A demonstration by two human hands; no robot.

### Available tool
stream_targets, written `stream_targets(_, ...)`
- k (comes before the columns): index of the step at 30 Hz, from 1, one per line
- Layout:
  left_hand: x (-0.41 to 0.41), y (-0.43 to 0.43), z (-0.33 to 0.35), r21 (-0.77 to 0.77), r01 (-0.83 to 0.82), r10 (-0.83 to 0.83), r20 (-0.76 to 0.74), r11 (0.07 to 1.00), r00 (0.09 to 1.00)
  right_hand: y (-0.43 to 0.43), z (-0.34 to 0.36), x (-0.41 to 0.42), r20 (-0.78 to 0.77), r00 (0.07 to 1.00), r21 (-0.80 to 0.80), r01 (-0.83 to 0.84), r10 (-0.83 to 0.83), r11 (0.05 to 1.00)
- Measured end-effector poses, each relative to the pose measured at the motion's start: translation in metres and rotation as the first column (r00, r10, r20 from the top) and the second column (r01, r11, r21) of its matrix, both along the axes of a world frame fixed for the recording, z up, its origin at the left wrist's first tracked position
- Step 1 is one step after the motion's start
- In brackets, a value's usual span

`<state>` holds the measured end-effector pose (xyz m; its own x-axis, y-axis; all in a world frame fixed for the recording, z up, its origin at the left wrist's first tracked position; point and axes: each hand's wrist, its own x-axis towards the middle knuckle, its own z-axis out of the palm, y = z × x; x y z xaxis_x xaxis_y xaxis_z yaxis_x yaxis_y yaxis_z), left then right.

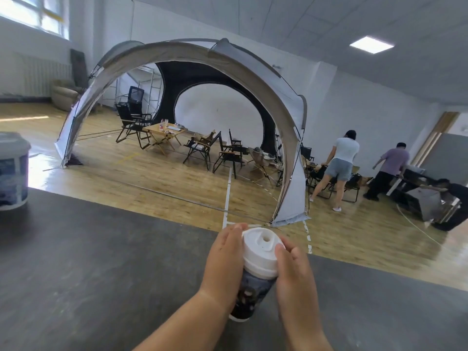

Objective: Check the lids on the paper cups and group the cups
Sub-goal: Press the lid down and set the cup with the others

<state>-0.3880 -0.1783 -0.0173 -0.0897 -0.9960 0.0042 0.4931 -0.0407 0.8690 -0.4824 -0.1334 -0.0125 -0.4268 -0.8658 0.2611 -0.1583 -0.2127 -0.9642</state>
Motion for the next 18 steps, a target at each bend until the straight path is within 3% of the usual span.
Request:
stream_targets(6, 0.005, -0.005, -0.002, 0.095, 0.244, -0.241, -0.043, 0.965, 0.969, -0.007, 0.009, -0.013, -0.023, 0.992, 0.046, -0.120, 0.121, 0.992)
stream_targets(12, 0.005, -0.009, 0.003, 0.045, 0.197, -0.198, 0.021, 0.979, 0.980, -0.011, 0.012, -0.016, -0.011, 0.975, 0.108, -0.218, 0.220, 0.970)
stream_targets(18, 0.006, -0.008, 0.000, 0.004, 0.120, -0.120, 0.083, 0.993, 0.989, 0.012, -0.015, 0.007, -0.028, 0.994, -0.003, -0.108, 0.107, 0.994)
